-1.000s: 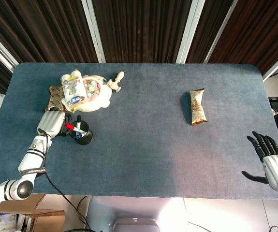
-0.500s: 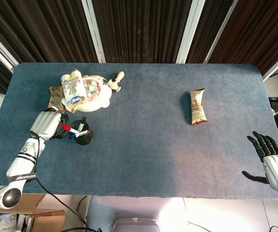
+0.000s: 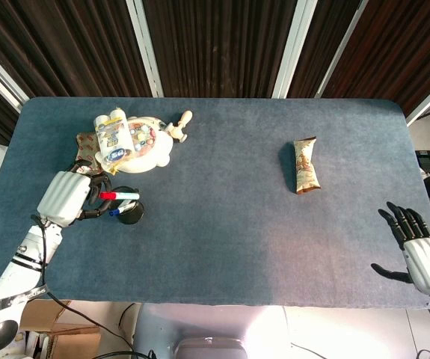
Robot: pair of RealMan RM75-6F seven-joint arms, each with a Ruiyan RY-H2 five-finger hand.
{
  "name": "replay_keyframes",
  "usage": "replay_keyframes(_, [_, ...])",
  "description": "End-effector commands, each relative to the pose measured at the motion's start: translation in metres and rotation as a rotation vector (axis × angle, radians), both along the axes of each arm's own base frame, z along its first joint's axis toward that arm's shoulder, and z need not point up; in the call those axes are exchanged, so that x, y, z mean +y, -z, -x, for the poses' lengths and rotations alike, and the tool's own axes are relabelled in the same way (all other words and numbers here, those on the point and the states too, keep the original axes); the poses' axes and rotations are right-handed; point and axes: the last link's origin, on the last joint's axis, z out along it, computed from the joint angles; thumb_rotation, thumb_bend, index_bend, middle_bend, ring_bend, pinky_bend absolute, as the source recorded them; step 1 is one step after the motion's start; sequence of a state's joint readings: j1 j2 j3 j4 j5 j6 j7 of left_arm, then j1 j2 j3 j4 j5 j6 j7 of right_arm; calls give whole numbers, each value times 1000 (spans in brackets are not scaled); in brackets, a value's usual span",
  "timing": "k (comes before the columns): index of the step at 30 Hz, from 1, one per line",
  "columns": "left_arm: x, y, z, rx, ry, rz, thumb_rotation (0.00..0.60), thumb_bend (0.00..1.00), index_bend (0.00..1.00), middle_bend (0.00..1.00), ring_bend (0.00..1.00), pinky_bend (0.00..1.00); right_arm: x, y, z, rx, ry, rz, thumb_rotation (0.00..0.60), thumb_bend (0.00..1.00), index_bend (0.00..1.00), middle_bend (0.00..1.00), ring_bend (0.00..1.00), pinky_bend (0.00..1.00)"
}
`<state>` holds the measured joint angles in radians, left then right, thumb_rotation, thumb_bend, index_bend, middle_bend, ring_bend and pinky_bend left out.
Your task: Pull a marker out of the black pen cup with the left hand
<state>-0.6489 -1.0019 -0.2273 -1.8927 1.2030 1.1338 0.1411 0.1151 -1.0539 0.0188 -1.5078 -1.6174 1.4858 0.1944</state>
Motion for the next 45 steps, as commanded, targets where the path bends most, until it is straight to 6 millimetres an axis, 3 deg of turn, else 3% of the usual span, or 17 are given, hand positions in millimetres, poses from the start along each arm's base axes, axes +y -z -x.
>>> replay_keyframes(1, [8, 45, -33, -38, 119, 51, 600, 501, 687, 786, 656, 246, -2, 2, -1, 1, -2, -6, 600, 0, 0, 0, 0, 0])
replay_keyframes(4, [27, 80, -49, -10, 138, 43, 600, 509, 674, 774, 625, 244, -3, 2, 0, 3, 1, -7, 600, 0, 0, 0, 0, 0])
replay_keyframes(10, [54, 126, -75, 15, 126, 18, 600, 501, 668, 768, 588, 222, -1, 0, 1, 4, 10, -2, 600, 0, 0, 0, 0, 0])
replay_keyframes(15, [71, 148, -86, 93, 124, -68, 600, 489, 663, 757, 565, 215, 1, -1, 3, 4, 22, -1, 600, 0, 0, 0, 0, 0])
replay_keyframes(19, [82, 159, -84, 154, 80, -143, 600, 460, 644, 736, 543, 212, 2, -3, 3, 3, 24, 4, 600, 0, 0, 0, 0, 0])
replay_keyframes(21, [84, 164, -80, 173, 42, -123, 600, 405, 575, 679, 490, 196, 2, -2, 3, 3, 24, 4, 600, 0, 0, 0, 0, 0])
replay_keyframes(23, [82, 168, -75, 199, -7, -75, 600, 330, 398, 526, 339, 142, 2, -2, 3, 4, 24, 3, 600, 0, 0, 0, 0, 0])
replay_keyframes(24, [82, 168, -74, 216, -26, -52, 600, 298, 250, 383, 205, 95, 1, -2, 3, 4, 23, 2, 600, 0, 0, 0, 0, 0])
replay_keyframes(26, [79, 160, -77, 224, -51, -37, 600, 256, 30, 104, 16, 17, 0, -2, 1, 5, 19, 1, 600, 0, 0, 0, 0, 0])
replay_keyframes(28, [75, 151, -82, 183, -58, -40, 600, 244, 0, 12, 0, 0, 0, -2, 0, 6, 13, 0, 600, 0, 0, 0, 0, 0])
replay_keyframes(33, [51, 117, -86, 77, -69, 28, 600, 241, 0, 0, 0, 0, -1, -4, -4, 8, 1, 5, 600, 0, 0, 0, 0, 0])
replay_keyframes(36, [34, 87, -80, 41, -72, 51, 600, 240, 0, 0, 0, 0, -1, -3, -4, 9, 0, 1, 600, 0, 0, 0, 0, 0])
replay_keyframes(39, [21, 55, -60, 70, -85, 1, 600, 239, 0, 0, 0, 0, 0, -3, -3, 9, 5, 0, 600, 0, 0, 0, 0, 0])
replay_keyframes(45, [-16, 5, 18, 263, -194, -110, 600, 257, 0, 4, 0, 0, 2, -6, 2, 9, 25, 1, 600, 0, 0, 0, 0, 0])
